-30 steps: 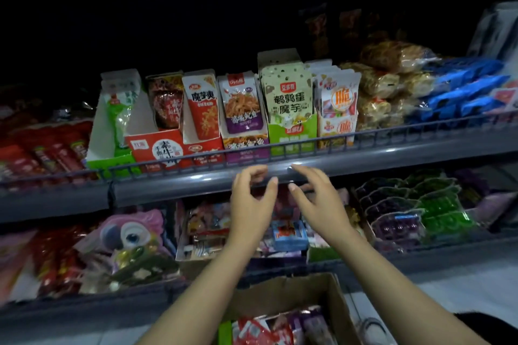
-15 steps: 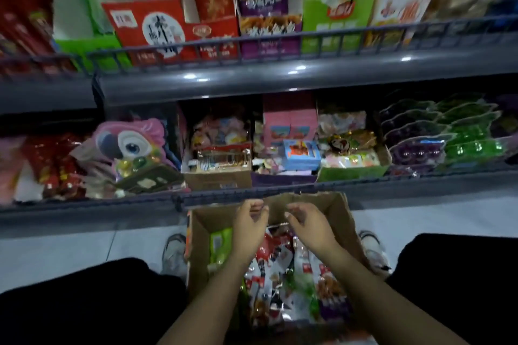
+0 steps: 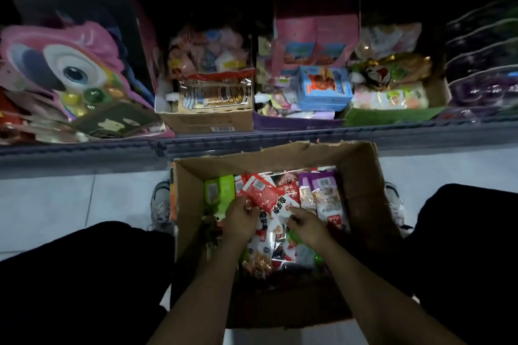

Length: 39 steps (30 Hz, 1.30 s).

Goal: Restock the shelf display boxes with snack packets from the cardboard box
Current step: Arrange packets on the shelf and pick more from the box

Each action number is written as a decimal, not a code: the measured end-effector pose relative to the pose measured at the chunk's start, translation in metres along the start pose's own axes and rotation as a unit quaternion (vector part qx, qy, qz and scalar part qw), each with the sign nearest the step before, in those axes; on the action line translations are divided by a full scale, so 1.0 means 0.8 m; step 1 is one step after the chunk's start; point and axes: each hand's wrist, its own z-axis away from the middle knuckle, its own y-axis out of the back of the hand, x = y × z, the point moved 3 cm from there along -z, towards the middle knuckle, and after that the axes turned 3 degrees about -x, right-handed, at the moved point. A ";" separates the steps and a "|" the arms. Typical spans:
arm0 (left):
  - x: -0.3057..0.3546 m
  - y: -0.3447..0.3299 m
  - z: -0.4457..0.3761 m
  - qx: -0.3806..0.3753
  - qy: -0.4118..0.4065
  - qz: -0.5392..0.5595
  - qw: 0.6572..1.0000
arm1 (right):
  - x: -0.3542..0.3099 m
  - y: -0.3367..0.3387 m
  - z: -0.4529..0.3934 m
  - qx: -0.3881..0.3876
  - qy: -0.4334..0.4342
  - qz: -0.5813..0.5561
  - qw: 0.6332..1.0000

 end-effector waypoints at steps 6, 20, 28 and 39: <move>-0.009 -0.004 -0.037 0.021 0.015 -0.005 1.000 | 0.011 -0.009 -0.021 -0.009 -0.082 -0.086 0.993; 0.010 0.012 -0.040 0.111 0.117 0.171 0.972 | 0.011 0.008 -0.024 0.093 -0.101 -0.293 0.946; 0.067 0.046 0.010 0.115 0.070 0.275 0.952 | -0.042 0.055 0.022 0.115 0.002 -0.401 0.909; 0.194 0.117 0.112 0.047 -0.033 0.382 0.922 | -0.136 0.154 0.153 0.182 0.128 -0.470 0.854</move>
